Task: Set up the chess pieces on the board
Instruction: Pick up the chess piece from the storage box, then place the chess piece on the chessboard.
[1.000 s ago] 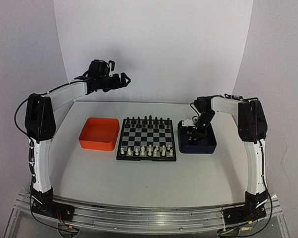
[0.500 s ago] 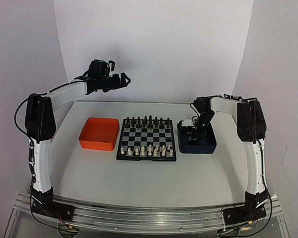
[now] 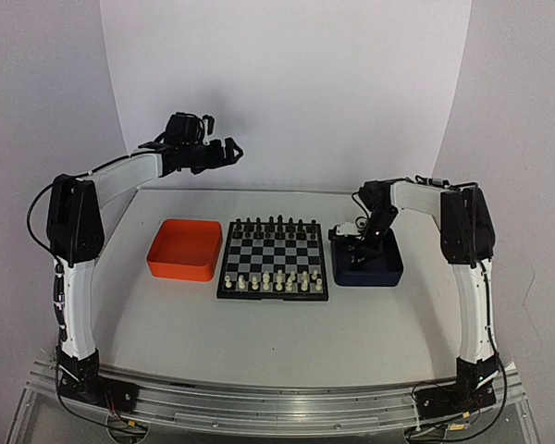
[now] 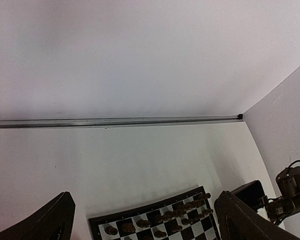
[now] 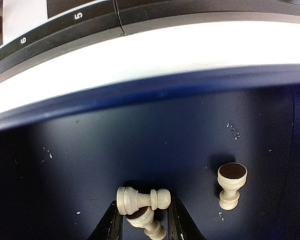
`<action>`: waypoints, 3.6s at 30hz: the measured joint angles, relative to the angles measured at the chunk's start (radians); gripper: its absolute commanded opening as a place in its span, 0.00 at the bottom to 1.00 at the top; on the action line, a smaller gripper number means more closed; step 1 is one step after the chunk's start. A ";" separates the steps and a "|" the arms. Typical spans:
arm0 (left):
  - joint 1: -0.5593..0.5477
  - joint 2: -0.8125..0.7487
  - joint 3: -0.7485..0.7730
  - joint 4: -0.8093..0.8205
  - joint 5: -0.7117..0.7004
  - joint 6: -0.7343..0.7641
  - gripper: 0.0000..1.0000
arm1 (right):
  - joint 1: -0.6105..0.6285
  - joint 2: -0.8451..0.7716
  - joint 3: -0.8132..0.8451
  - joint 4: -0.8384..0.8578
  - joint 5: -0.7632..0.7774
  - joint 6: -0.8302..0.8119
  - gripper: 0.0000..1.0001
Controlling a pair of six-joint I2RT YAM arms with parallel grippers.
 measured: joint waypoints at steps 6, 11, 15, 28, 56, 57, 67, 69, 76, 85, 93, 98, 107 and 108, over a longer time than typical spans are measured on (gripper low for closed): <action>0.000 0.000 0.000 -0.005 0.000 0.000 1.00 | 0.004 0.000 0.000 0.000 0.005 0.005 0.17; 0.000 0.000 0.000 -0.006 0.000 0.000 1.00 | 0.006 0.002 0.000 0.003 0.017 0.008 0.15; 0.000 0.000 0.000 -0.006 -0.001 0.000 1.00 | 0.008 0.002 0.002 0.002 0.022 0.010 0.09; 0.000 0.000 0.000 -0.006 0.001 -0.001 1.00 | 0.008 0.015 0.053 0.001 0.053 0.129 0.00; -0.163 -0.155 -0.317 0.450 0.139 0.019 0.98 | -0.021 -0.473 -0.384 0.984 -0.232 1.953 0.00; -0.182 -0.161 -0.317 0.474 0.141 0.022 0.97 | -0.019 -0.470 -0.404 1.032 -0.231 2.048 0.00; -0.315 -0.136 -0.294 0.561 0.140 0.050 0.88 | 0.086 -0.503 -0.564 1.225 -0.109 2.481 0.00; -0.339 -0.117 -0.286 0.566 0.138 0.055 0.86 | 0.109 -0.516 -0.578 1.233 -0.096 2.523 0.00; -0.387 -0.059 -0.276 0.558 0.173 0.042 0.76 | 0.151 -0.530 -0.588 1.251 -0.080 2.640 0.00; -0.379 -0.056 -0.276 0.543 0.185 0.018 0.61 | 0.193 -0.531 -0.596 1.270 -0.063 2.689 0.00; -0.380 -0.053 -0.276 0.514 0.185 0.016 0.55 | 0.209 -0.555 -0.642 1.280 -0.052 2.696 0.00; -0.380 -0.053 -0.276 0.505 0.186 0.017 0.53 | 0.209 -0.579 -0.651 1.287 -0.036 2.696 0.00; -0.380 -0.049 -0.277 0.505 0.206 0.017 0.45 | 0.209 -0.584 -0.651 1.294 -0.033 2.696 0.00; -0.380 -0.047 -0.277 0.505 0.209 0.017 0.45 | 0.209 -0.584 -0.651 1.295 -0.033 2.696 0.00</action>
